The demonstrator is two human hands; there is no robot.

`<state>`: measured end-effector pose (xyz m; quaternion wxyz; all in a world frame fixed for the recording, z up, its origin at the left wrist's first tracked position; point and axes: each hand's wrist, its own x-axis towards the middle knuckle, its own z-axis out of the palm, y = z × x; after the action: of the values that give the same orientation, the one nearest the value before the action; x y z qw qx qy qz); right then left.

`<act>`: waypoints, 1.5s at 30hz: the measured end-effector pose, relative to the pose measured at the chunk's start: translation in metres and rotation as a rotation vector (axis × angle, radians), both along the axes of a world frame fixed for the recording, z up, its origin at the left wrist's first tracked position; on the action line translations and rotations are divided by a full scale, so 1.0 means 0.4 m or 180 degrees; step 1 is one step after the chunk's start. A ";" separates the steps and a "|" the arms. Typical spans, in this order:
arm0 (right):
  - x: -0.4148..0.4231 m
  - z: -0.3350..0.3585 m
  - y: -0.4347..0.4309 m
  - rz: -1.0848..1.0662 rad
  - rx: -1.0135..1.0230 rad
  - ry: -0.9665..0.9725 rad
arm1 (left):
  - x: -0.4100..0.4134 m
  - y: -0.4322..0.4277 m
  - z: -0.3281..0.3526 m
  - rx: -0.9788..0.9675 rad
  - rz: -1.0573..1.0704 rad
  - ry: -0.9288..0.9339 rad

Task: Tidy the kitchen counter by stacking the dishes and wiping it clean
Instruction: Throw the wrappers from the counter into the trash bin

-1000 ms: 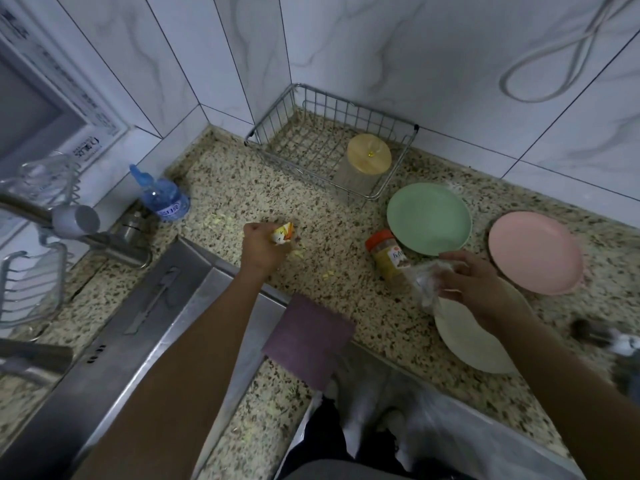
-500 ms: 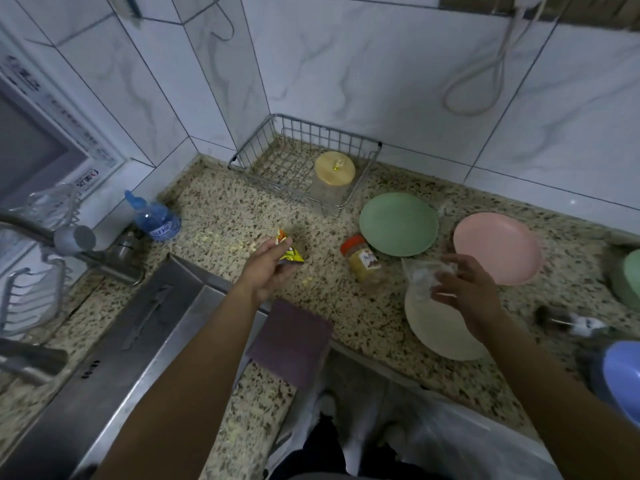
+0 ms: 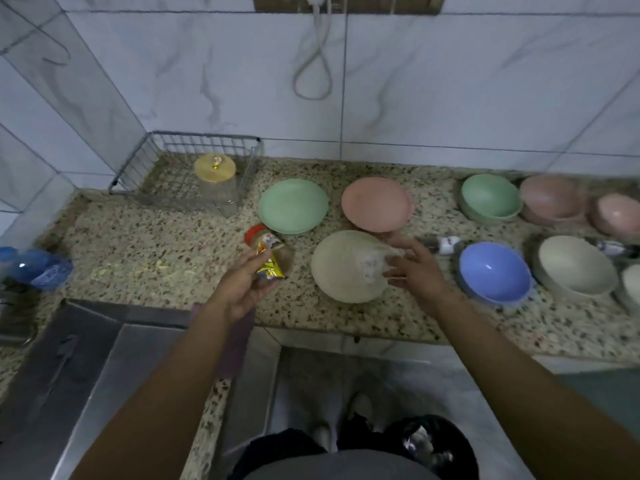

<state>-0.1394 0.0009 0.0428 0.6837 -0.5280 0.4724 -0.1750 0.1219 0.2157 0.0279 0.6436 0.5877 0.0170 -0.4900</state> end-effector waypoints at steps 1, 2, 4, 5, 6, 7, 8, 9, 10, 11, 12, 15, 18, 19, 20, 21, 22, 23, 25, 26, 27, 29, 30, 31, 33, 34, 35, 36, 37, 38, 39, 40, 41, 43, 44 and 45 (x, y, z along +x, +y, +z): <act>-0.030 0.005 0.010 -0.0067 -0.0024 0.0016 | -0.023 -0.006 0.002 -0.0027 -0.0089 0.0029; -0.058 0.009 0.021 -0.0159 -0.0044 0.0030 | -0.043 -0.012 0.003 -0.0060 -0.0146 0.0074; -0.119 0.022 0.059 -0.0410 -0.0084 0.0097 | -0.088 -0.020 -0.002 -0.0111 -0.0209 0.0228; -0.150 0.025 0.083 -0.0521 -0.0088 0.0126 | -0.109 -0.020 -0.008 -0.0094 -0.0257 0.0284; -0.173 0.028 0.106 -0.0589 -0.0088 0.0134 | -0.126 -0.021 -0.012 -0.0088 -0.0318 0.0335; -0.207 0.028 0.136 -0.0654 -0.0089 0.0177 | -0.153 -0.015 -0.020 -0.0083 -0.0439 0.0397; -0.233 0.021 0.159 -0.0691 -0.0054 0.0204 | -0.177 -0.009 -0.026 -0.0072 -0.0535 0.0450; -0.256 0.015 0.176 -0.0730 -0.0003 0.0231 | -0.197 -0.007 -0.034 -0.0067 -0.0615 0.0473; -0.288 0.006 0.203 -0.0809 0.0037 0.0299 | -0.226 0.005 -0.045 -0.0047 -0.0694 0.0507; -0.310 -0.002 0.216 -0.0882 0.0067 0.0354 | -0.246 0.010 -0.050 -0.0030 -0.0745 0.0534; -0.335 -0.013 0.232 -0.0984 0.0110 0.0380 | -0.268 0.017 -0.057 -0.0021 -0.0817 0.0571; -0.420 -0.043 0.282 -0.1297 0.0241 0.0435 | -0.327 0.036 -0.082 0.0079 -0.1095 0.0706; -0.509 -0.086 0.320 -0.1479 0.0462 0.0492 | -0.373 0.047 -0.108 0.0177 -0.1103 0.0793; -0.536 -0.098 0.330 -0.1520 0.0531 0.0518 | -0.390 0.050 -0.113 0.0204 -0.1152 0.0799; -0.565 -0.111 0.338 -0.1556 0.0591 0.0531 | -0.411 0.052 -0.118 0.0218 -0.1246 0.0776; -0.593 -0.126 0.343 -0.1592 0.0649 0.0530 | -0.434 0.052 -0.127 0.0218 -0.1350 0.0738; -0.623 -0.144 0.350 -0.1623 0.0714 0.0534 | -0.460 0.055 -0.139 0.0235 -0.1441 0.0714; -0.647 -0.160 0.357 -0.1648 0.0775 0.0531 | -0.484 0.055 -0.147 0.0270 -0.1512 0.0688; -0.713 -0.204 0.374 -0.1707 0.0930 0.0517 | -0.555 0.052 -0.173 0.0350 -0.1689 0.0672; -0.742 -0.226 0.383 -0.1740 0.0991 0.0533 | -0.587 0.053 -0.189 0.0387 -0.1772 0.0677; -0.770 -0.247 0.395 -0.1802 0.1064 0.0560 | -0.622 0.056 -0.206 0.0454 -0.1821 0.0697; -0.833 -0.301 0.414 -0.1948 0.1237 0.0602 | -0.698 0.062 -0.252 0.0643 -0.1878 0.0775; -0.867 -0.332 0.425 -0.1976 0.1324 0.0645 | -0.736 0.067 -0.277 0.0765 -0.1906 0.0806; -0.898 -0.365 0.434 -0.2029 0.1408 0.0705 | -0.770 0.072 -0.303 0.0887 -0.1934 0.0808; -0.957 -0.435 0.453 -0.2211 0.1616 0.0770 | -0.832 0.083 -0.366 0.1144 -0.2004 0.0799; -0.984 -0.473 0.464 -0.2298 0.1734 0.0782 | -0.863 0.088 -0.402 0.1257 -0.2067 0.0811; -1.008 -0.514 0.471 -0.2374 0.1852 0.0789 | -0.892 0.088 -0.436 0.1362 -0.2133 0.0816; -1.033 -0.563 0.480 -0.2428 0.1991 0.0788 | -0.924 0.091 -0.480 0.1482 -0.2200 0.0831; -1.048 -0.607 0.488 -0.2463 0.2125 0.0774 | -0.948 0.095 -0.518 0.1606 -0.2249 0.0833; -1.058 -0.644 0.498 -0.2447 0.2246 0.0803 | -0.971 0.101 -0.554 0.1730 -0.2279 0.0839; -1.064 -0.678 0.502 -0.2453 0.2362 0.0797 | -0.992 0.101 -0.587 0.1814 -0.2283 0.0818; -1.077 -0.725 0.504 -0.2474 0.2491 0.0798 | -1.020 0.097 -0.636 0.1889 -0.2292 0.0772; -1.080 -0.758 0.507 -0.2489 0.2572 0.0812 | -1.036 0.097 -0.672 0.1934 -0.2241 0.0715; -1.082 -0.813 0.516 -0.2502 0.2726 0.0832 | -1.065 0.093 -0.731 0.1995 -0.2182 0.0695; -1.088 -0.851 0.517 -0.2543 0.2822 0.0824 | -1.083 0.085 -0.768 0.2010 -0.2209 0.0715; -1.092 -0.890 0.518 -0.2599 0.2902 0.0800 | -1.097 0.078 -0.805 0.2022 -0.2213 0.0742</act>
<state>-0.5760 0.2081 -0.3132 0.6574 0.0235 0.7401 -0.1396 -0.3167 0.2470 -0.2939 0.2242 0.6672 0.0403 -0.7092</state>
